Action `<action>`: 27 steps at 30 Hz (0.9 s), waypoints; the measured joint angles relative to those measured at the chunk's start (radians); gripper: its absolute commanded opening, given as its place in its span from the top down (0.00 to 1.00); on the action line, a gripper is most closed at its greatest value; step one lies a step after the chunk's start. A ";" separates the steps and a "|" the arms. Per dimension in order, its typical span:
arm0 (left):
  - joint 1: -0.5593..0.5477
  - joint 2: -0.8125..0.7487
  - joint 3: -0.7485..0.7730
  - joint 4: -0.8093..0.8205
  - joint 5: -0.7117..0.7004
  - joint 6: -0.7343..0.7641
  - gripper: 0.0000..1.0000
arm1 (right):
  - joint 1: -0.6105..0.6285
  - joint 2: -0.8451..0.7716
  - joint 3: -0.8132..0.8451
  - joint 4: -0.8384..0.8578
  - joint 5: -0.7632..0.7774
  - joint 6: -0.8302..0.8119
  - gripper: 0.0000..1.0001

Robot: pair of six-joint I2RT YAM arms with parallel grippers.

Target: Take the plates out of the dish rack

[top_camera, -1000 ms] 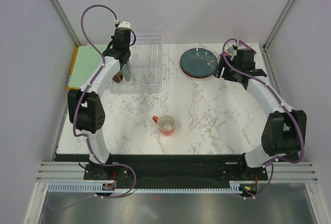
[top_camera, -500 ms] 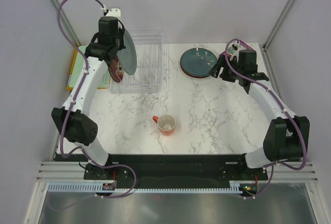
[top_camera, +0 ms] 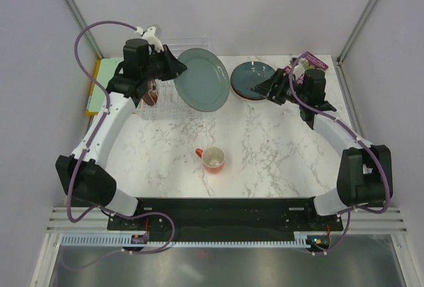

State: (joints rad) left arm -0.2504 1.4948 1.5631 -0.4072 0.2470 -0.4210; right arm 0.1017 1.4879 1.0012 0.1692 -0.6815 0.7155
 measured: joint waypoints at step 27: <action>-0.053 -0.009 -0.275 0.433 0.209 -0.282 0.98 | 0.111 0.089 -0.077 0.467 -0.101 0.316 0.91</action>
State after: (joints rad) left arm -0.3031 1.4857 1.2881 0.0257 0.4557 -0.7033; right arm 0.2127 1.5764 0.9237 0.6361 -0.7822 1.0317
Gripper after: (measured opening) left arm 0.155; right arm 0.286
